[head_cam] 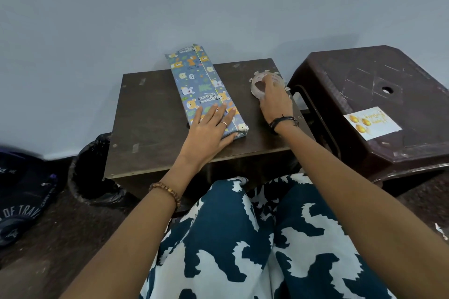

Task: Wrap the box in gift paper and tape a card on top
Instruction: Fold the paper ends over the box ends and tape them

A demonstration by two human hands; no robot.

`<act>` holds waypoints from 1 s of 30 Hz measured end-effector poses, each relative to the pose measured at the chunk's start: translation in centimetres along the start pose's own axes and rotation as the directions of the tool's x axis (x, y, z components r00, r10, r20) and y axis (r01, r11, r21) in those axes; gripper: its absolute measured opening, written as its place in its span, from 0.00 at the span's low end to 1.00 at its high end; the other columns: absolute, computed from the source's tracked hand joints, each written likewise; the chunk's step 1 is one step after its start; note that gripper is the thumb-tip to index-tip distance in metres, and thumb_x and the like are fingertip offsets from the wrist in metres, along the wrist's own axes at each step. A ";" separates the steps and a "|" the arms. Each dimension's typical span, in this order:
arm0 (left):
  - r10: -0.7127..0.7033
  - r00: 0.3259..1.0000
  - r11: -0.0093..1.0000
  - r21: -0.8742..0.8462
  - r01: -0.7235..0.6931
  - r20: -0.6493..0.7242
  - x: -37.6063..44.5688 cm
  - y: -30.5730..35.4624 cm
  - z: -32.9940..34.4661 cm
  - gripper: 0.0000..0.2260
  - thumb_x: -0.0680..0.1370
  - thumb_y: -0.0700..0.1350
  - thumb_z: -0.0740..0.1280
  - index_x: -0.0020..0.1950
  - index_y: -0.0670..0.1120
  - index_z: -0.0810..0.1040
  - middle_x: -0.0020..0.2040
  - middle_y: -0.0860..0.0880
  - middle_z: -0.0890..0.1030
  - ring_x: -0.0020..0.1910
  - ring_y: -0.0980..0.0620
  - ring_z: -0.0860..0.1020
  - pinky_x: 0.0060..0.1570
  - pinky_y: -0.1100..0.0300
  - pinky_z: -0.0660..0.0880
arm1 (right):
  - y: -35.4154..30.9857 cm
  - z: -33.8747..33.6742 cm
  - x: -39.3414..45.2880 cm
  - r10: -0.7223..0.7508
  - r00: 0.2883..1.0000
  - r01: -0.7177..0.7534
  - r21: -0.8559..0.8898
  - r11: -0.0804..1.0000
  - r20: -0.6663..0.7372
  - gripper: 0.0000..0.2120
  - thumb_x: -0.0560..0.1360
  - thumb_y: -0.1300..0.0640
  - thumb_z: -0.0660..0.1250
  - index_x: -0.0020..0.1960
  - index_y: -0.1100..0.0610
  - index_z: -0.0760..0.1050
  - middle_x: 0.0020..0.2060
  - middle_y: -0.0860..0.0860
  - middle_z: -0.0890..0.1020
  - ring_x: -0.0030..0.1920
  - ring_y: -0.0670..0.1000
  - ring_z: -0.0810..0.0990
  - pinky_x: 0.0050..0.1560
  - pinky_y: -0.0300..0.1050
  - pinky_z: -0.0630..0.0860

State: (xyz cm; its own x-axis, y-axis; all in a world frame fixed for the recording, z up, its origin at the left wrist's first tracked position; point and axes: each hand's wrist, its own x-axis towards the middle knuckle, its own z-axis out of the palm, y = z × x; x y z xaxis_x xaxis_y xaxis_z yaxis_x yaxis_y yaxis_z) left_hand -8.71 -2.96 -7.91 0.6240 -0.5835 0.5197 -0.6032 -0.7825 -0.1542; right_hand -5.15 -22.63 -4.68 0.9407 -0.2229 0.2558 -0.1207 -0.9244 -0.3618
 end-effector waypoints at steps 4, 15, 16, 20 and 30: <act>0.000 1.000 1.000 -0.006 0.000 0.009 0.0 0.0 0.1 0.25 0.77 0.56 0.53 0.67 0.44 0.73 0.64 0.43 0.76 0.62 0.43 0.76 0.61 0.41 0.70 | 0.5 -0.3 -1.0 -0.072 0.997 0.071 -0.071 0.995 -0.010 0.16 0.78 0.59 0.60 0.65 0.59 0.66 0.58 0.58 0.74 0.55 0.60 0.75 0.40 0.51 0.72; -0.005 0.999 1.000 -0.014 0.006 0.032 0.0 0.0 -0.1 0.24 0.77 0.56 0.53 0.67 0.44 0.73 0.64 0.43 0.76 0.62 0.43 0.76 0.62 0.41 0.69 | 0.7 1.0 -1.3 -0.299 0.922 0.247 -0.221 0.944 -0.247 0.07 0.66 0.65 0.73 0.41 0.62 0.76 0.36 0.57 0.79 0.31 0.56 0.78 0.24 0.40 0.68; -0.008 0.999 1.000 -0.014 0.008 0.037 0.0 0.0 -0.1 0.24 0.77 0.56 0.53 0.67 0.44 0.74 0.64 0.43 0.76 0.62 0.43 0.76 0.61 0.41 0.69 | 0.7 1.0 -1.2 -0.314 0.917 0.260 -0.228 0.938 -0.247 0.08 0.65 0.66 0.73 0.41 0.62 0.76 0.36 0.57 0.78 0.32 0.56 0.78 0.25 0.41 0.72; -0.013 0.998 1.000 -0.014 0.014 0.062 0.1 0.1 -0.3 0.24 0.78 0.56 0.53 0.66 0.44 0.74 0.64 0.43 0.76 0.62 0.43 0.76 0.61 0.41 0.69 | 0.3 0.8 -1.1 -0.370 0.913 0.303 -0.320 0.898 -0.174 0.12 0.59 0.70 0.74 0.38 0.61 0.76 0.34 0.55 0.78 0.30 0.53 0.76 0.26 0.41 0.71; -0.029 0.990 0.999 -0.041 0.035 0.140 0.2 0.2 -0.7 0.24 0.77 0.56 0.54 0.66 0.44 0.74 0.64 0.43 0.76 0.62 0.43 0.76 0.61 0.41 0.70 | -0.6 0.0 -3.1 -0.290 0.931 0.220 -0.292 0.931 -0.222 0.11 0.65 0.58 0.76 0.35 0.57 0.73 0.23 0.48 0.74 0.21 0.47 0.72 0.22 0.34 0.50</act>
State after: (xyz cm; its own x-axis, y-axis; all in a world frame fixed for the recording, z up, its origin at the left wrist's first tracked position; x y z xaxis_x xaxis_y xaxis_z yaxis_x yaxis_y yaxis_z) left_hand -9.05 -3.07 -7.25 0.7046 -0.5850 0.4017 -0.6008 -0.7930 -0.1011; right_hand -7.97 -21.35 -5.25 0.8404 -0.0079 0.5419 0.0023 -0.9998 -0.0182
